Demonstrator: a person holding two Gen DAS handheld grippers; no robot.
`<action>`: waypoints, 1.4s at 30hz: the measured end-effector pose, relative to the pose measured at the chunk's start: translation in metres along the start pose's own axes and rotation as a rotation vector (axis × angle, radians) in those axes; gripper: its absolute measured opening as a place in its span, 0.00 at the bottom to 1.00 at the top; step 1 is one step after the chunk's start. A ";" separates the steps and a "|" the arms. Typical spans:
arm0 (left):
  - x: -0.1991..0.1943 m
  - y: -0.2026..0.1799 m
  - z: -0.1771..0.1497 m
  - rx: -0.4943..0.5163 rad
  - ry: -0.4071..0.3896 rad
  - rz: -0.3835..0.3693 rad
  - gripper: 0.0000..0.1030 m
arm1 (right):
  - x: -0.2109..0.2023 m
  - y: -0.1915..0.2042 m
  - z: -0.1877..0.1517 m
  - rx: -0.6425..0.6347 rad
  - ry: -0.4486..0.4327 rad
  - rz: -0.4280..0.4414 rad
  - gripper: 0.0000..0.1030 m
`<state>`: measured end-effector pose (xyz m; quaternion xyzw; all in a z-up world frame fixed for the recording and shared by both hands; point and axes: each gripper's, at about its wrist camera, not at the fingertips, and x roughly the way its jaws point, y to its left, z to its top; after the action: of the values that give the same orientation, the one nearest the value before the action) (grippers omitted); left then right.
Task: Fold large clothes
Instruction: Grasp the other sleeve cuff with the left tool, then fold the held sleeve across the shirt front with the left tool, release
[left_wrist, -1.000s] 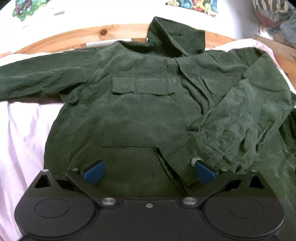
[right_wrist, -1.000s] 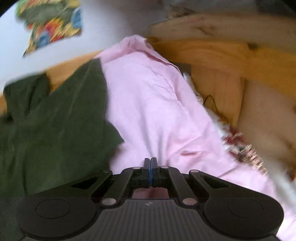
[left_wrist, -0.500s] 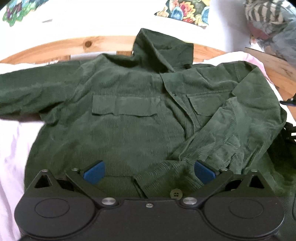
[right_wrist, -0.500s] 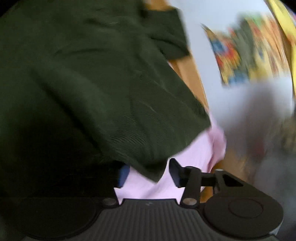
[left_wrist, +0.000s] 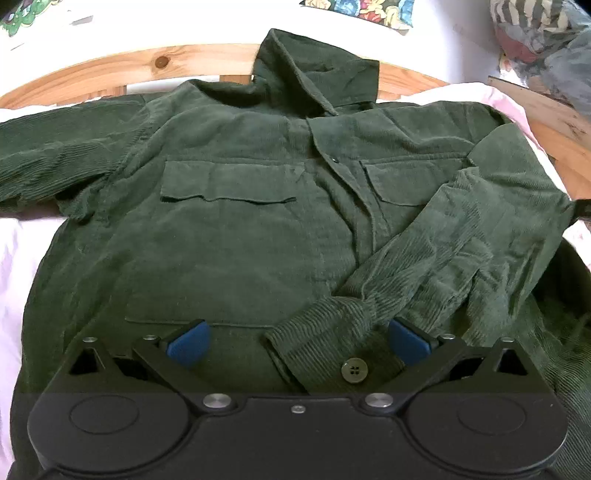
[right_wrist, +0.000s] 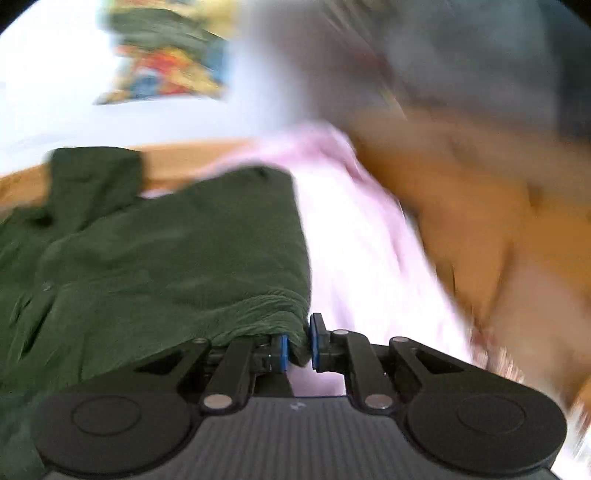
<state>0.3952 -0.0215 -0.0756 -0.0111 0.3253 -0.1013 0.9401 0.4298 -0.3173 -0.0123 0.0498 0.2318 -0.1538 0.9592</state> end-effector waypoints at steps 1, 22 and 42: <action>0.000 0.000 -0.001 0.003 -0.002 -0.004 0.99 | 0.001 -0.002 -0.003 0.027 -0.005 -0.009 0.12; -0.141 0.164 0.035 0.172 -0.136 0.805 0.99 | -0.132 0.015 -0.059 0.027 -0.239 0.199 1.00; -0.138 0.229 0.087 0.318 0.343 0.831 0.08 | -0.160 0.042 -0.104 -0.191 -0.231 0.298 1.00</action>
<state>0.3850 0.2265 0.0574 0.2810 0.4330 0.2344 0.8238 0.2628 -0.2164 -0.0301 -0.0258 0.1239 0.0079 0.9919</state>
